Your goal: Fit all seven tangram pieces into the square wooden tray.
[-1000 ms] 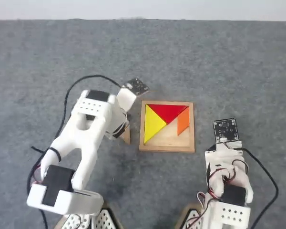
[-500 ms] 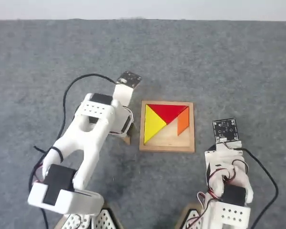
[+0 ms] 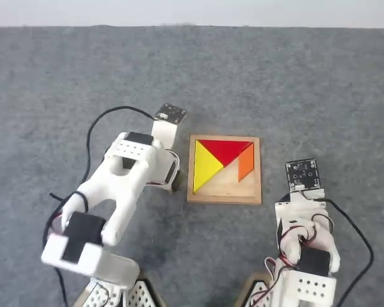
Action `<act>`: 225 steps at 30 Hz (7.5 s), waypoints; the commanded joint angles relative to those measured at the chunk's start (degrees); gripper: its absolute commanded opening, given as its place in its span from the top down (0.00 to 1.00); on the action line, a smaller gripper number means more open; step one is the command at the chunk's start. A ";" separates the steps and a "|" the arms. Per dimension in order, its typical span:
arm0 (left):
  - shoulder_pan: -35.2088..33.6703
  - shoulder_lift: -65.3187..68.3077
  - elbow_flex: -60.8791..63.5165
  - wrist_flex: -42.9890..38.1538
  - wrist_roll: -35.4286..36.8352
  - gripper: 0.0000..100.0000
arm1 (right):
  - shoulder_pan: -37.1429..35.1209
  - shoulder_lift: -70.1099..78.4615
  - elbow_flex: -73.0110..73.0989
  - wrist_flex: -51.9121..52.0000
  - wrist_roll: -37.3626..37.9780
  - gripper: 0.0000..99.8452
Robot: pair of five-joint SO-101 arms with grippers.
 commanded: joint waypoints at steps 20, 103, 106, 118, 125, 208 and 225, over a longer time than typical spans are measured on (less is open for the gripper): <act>1.49 -4.48 -11.12 10.11 -1.67 0.98 | 0.66 -0.92 0.97 0.04 0.70 0.98; 26.99 -1.58 -0.84 -17.05 -4.22 0.99 | 0.57 -1.01 0.97 0.04 0.79 0.98; 27.69 2.37 -5.05 -15.47 -4.13 0.99 | 0.57 -1.01 0.97 0.04 0.79 0.98; 27.96 10.55 -16.57 -11.43 -4.31 0.99 | 0.57 -1.01 0.97 0.04 0.79 0.98; 26.81 5.10 -15.96 -6.07 -3.87 0.99 | 0.57 -1.01 0.97 0.04 0.79 0.98; 25.05 -4.66 -9.45 -4.40 -1.41 0.93 | 0.66 -1.01 0.97 0.04 0.79 0.98; 26.11 1.05 -13.23 -4.48 -1.14 0.77 | 0.66 -1.01 0.97 0.04 0.79 0.98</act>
